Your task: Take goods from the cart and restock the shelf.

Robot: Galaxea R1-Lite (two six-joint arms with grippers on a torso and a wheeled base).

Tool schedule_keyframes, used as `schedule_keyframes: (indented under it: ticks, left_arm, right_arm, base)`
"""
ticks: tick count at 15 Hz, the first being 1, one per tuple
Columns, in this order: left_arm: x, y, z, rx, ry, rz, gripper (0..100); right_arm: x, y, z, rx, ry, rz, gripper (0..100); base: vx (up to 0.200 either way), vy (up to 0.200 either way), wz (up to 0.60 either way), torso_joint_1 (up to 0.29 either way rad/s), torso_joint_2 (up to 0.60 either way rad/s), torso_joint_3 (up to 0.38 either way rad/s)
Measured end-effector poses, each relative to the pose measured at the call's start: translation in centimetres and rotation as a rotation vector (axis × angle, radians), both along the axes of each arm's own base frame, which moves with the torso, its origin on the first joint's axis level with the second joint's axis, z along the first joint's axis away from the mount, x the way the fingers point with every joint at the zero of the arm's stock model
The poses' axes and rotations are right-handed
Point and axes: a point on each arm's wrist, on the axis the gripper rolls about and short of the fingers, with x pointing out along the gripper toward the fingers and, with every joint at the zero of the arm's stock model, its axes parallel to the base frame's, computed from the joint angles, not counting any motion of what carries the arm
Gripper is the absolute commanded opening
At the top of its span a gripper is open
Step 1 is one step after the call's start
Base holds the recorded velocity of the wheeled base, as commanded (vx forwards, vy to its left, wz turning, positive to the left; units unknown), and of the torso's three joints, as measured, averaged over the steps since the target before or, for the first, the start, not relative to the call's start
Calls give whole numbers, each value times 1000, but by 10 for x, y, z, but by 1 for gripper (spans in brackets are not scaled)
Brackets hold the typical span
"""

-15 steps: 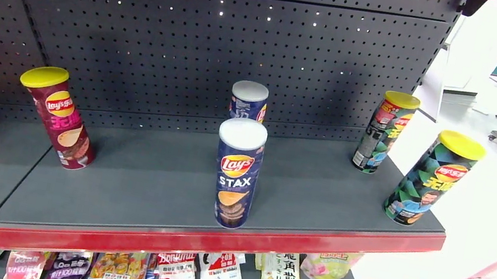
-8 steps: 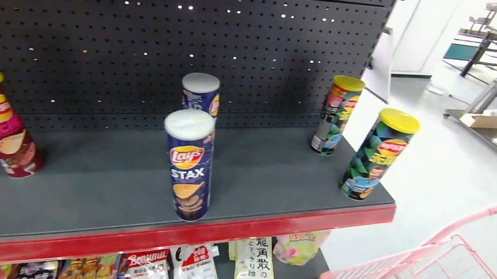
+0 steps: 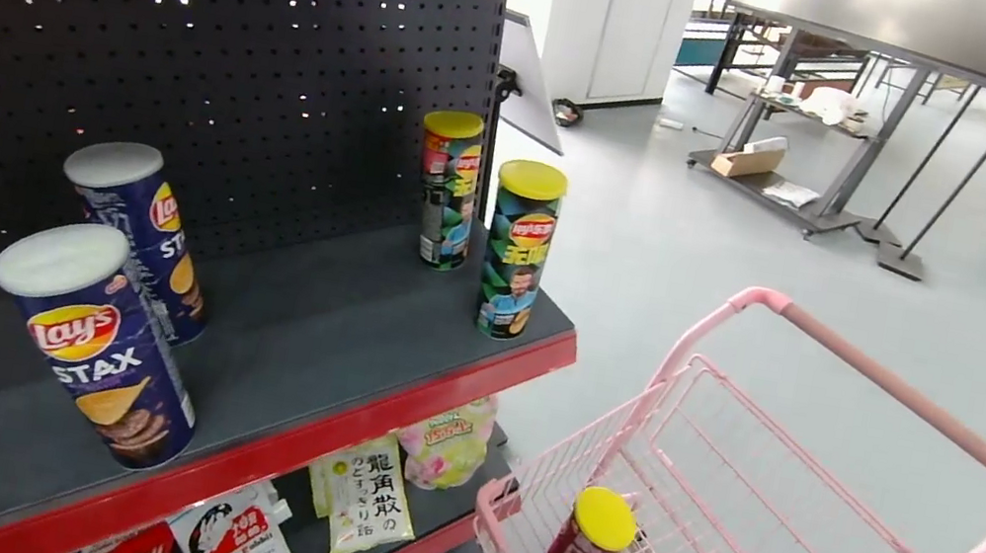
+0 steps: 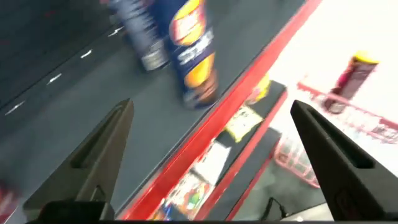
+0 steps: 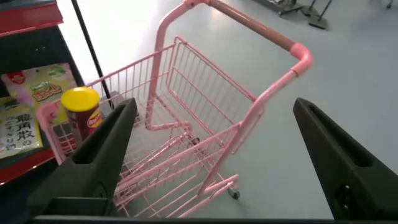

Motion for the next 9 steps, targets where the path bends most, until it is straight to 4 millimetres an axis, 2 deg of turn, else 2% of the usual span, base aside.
schedule_keyframes:
  ticks: [5, 7, 9]
  left_arm:
    - [-17, 10, -14, -15, 37, 15, 100]
    - [-28, 16, -22, -71, 58, 56, 100]
    - [-37, 16, -25, -156, 78, 170, 100]
  right_arm:
    - [0, 1, 5, 13, -12, 46, 100]
    - [5, 1, 26, 56, -37, 55, 100]
    - [26, 1, 53, 115, -14, 70, 100]
  base:
    - [0, 0, 0, 0, 0, 0]
    - [0, 0, 0, 0, 0, 0]
    - [0, 0, 0, 0, 0, 0]
